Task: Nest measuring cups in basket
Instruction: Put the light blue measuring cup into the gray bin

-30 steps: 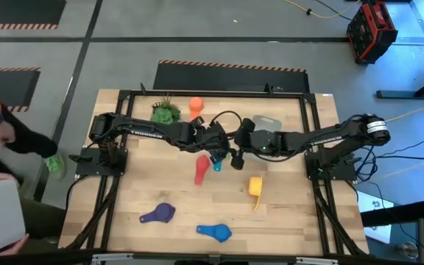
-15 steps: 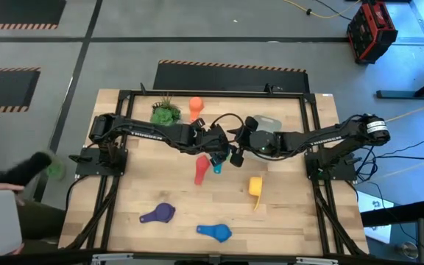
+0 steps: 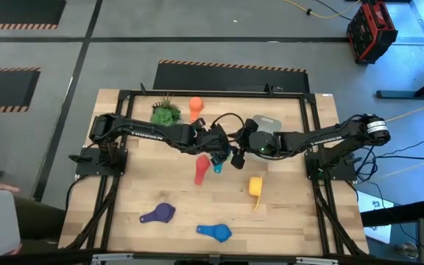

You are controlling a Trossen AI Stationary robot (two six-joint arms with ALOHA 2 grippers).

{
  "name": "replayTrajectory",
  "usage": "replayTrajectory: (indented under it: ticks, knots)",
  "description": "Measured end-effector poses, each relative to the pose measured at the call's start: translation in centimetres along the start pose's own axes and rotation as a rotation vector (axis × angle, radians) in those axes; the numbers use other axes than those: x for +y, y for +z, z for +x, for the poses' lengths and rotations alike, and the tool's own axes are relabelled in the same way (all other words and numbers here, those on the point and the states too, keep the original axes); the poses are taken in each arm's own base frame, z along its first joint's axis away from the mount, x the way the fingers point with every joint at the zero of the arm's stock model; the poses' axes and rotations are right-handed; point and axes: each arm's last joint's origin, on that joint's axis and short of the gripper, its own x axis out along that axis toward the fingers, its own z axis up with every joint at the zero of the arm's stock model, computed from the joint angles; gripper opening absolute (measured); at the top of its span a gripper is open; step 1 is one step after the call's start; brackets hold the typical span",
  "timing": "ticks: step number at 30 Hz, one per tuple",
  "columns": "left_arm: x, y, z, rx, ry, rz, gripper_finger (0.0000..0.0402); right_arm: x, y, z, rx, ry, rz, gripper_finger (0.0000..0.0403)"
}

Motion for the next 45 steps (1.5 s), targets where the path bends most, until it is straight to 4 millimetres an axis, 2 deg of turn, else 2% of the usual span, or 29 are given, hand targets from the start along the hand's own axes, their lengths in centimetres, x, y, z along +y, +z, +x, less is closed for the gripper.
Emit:
replayTrajectory:
  ticks: [12,17,34,39,45]
  knots:
    - [0.0,0.1,0.0,-0.011,0.002,0.001,0.0006,-0.4,0.0,0.2,0.010,0.005,0.021,0.0052]
    - [0.0,0.2,0.0,-0.021,0.007,0.001,0.0010,-0.5,-0.1,0.2,0.013,-0.001,0.034,0.0019]
    - [0.0,0.3,-0.1,-0.022,-0.003,0.020,0.0078,-0.5,-0.4,0.3,0.029,0.009,0.022,0.0010]
    - [1.3,0.8,-2.6,-0.054,-0.030,0.052,0.0082,-1.2,0.1,-0.1,0.011,-0.012,0.039,0.0010]
    - [3.9,1.0,-8.4,-0.122,-0.061,0.085,0.0082,-2.9,1.4,-2.8,-0.011,-0.041,0.062,0.0010]
